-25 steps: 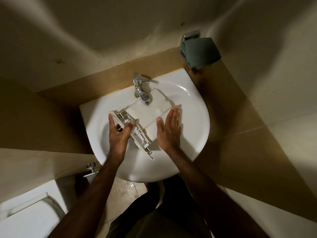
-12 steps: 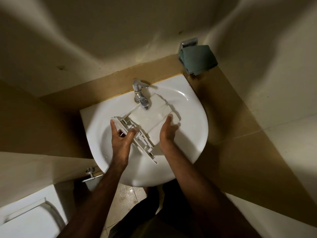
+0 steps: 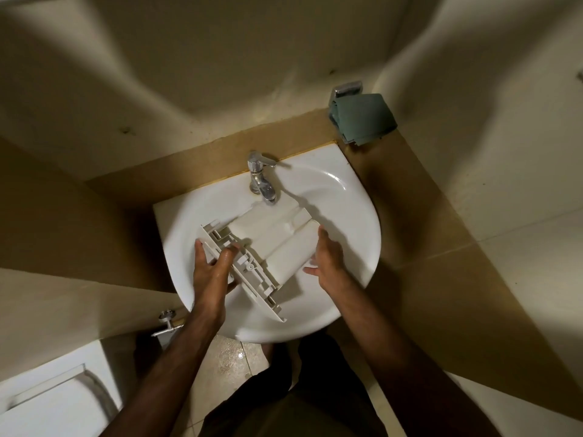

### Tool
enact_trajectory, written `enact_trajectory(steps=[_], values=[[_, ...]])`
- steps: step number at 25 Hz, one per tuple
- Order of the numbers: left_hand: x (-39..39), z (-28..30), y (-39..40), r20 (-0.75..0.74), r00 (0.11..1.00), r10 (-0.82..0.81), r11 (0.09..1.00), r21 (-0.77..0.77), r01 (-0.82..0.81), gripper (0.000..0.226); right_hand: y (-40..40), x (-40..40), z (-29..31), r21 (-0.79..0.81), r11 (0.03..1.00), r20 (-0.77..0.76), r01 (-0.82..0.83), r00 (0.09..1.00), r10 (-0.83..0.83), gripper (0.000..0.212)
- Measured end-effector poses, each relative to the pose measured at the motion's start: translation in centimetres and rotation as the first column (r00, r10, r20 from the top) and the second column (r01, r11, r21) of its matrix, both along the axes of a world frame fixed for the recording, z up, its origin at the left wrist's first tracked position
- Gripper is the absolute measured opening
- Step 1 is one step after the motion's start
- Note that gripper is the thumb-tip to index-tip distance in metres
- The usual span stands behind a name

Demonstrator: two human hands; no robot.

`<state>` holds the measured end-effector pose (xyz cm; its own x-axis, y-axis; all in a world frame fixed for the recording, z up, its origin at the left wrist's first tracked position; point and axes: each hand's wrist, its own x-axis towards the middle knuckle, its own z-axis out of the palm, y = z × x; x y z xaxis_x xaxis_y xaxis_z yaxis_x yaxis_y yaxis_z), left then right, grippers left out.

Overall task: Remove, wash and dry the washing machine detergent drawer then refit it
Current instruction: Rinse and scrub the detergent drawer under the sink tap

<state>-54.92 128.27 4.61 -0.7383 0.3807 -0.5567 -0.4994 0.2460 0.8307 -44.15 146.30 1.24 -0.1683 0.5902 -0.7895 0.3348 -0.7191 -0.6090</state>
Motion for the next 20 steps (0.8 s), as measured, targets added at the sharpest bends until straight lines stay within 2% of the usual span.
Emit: enact_trajectory(steps=[2,4,5,7,9,10,11,13,15,17,20], values=[[0.1,1.0,-0.5,-0.008,1.0,-0.026,1.0,-0.001,0.026,0.057,-0.7,0.9,1.4,0.217,0.965,0.154,-0.147,0.981,0.115,0.076],[0.0,1.5,-1.2,0.008,0.999,-0.048,0.999,-0.007,0.048,0.069,-2.4,1.9,3.8,0.423,0.841,0.218,-0.338,0.938,0.268,0.074],[0.1,1.7,-1.5,0.028,0.999,-0.034,0.999,-0.017,0.034,0.082,-3.7,2.4,5.1,0.508,0.744,0.231,-0.434,0.901,0.368,0.068],[0.2,2.5,-1.8,0.064,0.998,0.014,0.999,-0.05,-0.011,0.101,-6.8,3.1,7.1,0.602,0.492,0.309,-0.629,0.751,0.583,0.066],[0.3,3.4,-1.6,0.06,0.998,0.017,0.999,-0.036,-0.015,0.096,-9.2,2.9,8.6,0.594,0.224,0.442,-0.773,0.545,0.713,0.077],[0.4,4.0,-1.3,0.072,0.997,0.01,0.999,-0.034,-0.008,0.092,-10.0,2.7,8.8,0.573,0.141,0.493,-0.807,0.477,0.728,0.08],[0.5,4.7,-0.9,0.093,0.996,0.011,0.999,-0.045,-0.007,0.088,-10.5,2.5,8.7,0.562,0.096,0.535,-0.822,0.449,0.715,0.08],[0.8,5.9,-0.3,0.132,0.991,0.008,0.997,-0.079,0.003,0.078,-10.7,2.0,8.5,0.602,0.047,0.595,-0.797,0.488,0.638,0.07],[0.6,7.0,-0.3,0.138,0.99,-0.034,0.997,-0.07,0.044,0.082,-10.3,2.0,8.5,0.62,0.039,0.613,-0.784,0.515,0.599,0.061],[0.3,8.3,-0.6,0.189,0.979,-0.071,0.995,-0.049,0.082,0.097,-8.9,2.4,9.6,0.614,0.102,0.559,-0.783,0.523,0.643,0.061],[-0.6,9.3,-0.6,0.2,0.977,-0.077,0.995,-0.043,0.088,0.071,-5.3,3.4,11.1,0.677,0.182,0.416,-0.713,0.575,0.705,0.05]])
